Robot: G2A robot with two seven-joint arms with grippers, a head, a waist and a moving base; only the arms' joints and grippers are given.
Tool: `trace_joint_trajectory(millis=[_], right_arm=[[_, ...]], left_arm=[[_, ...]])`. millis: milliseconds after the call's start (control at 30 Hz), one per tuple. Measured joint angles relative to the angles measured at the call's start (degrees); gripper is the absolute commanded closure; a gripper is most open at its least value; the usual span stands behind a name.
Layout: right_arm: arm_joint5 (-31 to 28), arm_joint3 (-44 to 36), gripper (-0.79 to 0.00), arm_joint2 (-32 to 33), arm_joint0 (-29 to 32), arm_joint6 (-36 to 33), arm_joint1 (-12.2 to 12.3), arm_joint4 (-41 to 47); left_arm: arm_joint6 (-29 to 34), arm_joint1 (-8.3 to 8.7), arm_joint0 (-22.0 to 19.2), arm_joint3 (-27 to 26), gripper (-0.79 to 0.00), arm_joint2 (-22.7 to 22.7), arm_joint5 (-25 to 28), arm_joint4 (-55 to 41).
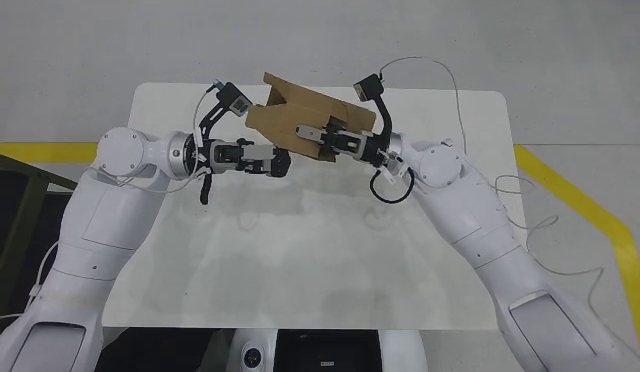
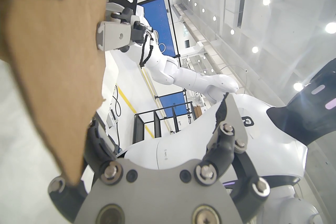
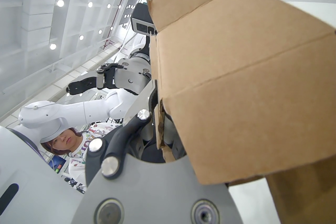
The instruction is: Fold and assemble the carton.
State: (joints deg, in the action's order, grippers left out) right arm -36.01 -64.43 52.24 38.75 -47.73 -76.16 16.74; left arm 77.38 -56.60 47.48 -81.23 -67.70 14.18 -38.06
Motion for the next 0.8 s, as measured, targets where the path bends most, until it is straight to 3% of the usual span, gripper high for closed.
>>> trace_joint_trajectory(millis=[500,800], right_arm=[[2.22,-0.13,0.000,5.72,2.66,-14.34,2.58,5.12],[2.72,-2.02,0.000,9.73,4.57,-19.80,4.11,8.41]], left_arm=[[-1.61,1.71,1.32,1.74,-0.785,-5.79,0.48,9.03],[-2.31,2.37,1.63,1.97,-0.785,-4.93,-0.18,19.07]])
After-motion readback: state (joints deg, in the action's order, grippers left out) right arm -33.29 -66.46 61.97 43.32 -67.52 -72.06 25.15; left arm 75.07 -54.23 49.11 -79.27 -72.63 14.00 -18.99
